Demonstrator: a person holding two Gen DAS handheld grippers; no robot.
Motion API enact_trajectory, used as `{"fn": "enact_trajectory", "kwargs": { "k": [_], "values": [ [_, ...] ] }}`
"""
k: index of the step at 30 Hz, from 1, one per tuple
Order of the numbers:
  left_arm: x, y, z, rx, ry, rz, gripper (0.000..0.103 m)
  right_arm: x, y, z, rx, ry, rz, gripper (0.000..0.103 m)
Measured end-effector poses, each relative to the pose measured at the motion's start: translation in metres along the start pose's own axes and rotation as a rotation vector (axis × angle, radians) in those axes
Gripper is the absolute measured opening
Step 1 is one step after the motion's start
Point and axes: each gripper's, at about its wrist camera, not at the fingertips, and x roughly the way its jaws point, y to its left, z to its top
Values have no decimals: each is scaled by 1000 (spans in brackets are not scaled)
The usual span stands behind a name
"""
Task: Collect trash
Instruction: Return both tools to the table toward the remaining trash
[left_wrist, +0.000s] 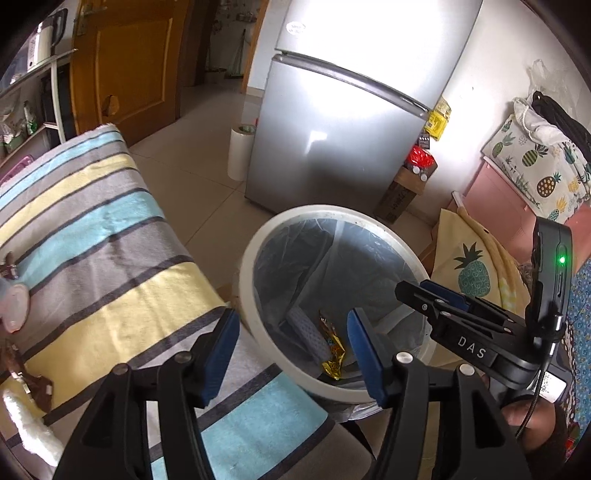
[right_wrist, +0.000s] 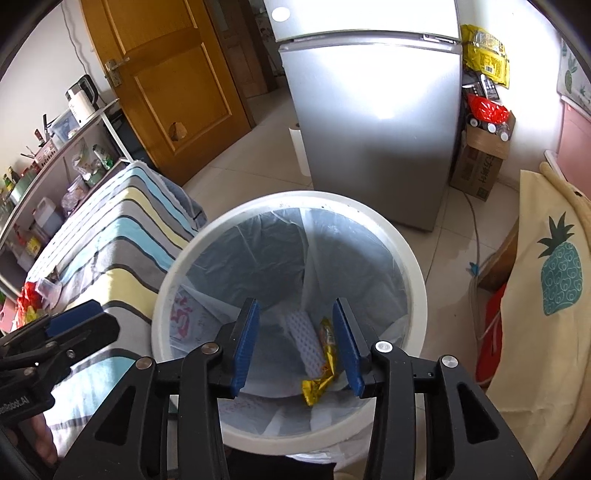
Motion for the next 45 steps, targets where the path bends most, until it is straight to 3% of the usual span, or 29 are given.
{"fn": "enact_trajectory", "kwargs": {
  "k": [11, 17, 21, 33, 45],
  "values": [
    [-65, 42, -19, -85, -129, 90, 71, -30, 42, -6, -54, -79, 57, 43],
    [-99, 73, -40, -134, -183, 197, 73, -41, 80, -12, -116, -109, 136, 43],
    [-122, 95, -57, -168, -219, 284, 73, -41, 110, -18, -168, -108, 189, 43],
    [-166, 170, -113, -339, -261, 413, 79, -30, 201, -46, -362, -83, 321, 43],
    [-158, 204, -134, -437, -231, 361, 80, -7, 266, -71, -505, -10, 438, 44]
  ]
}}
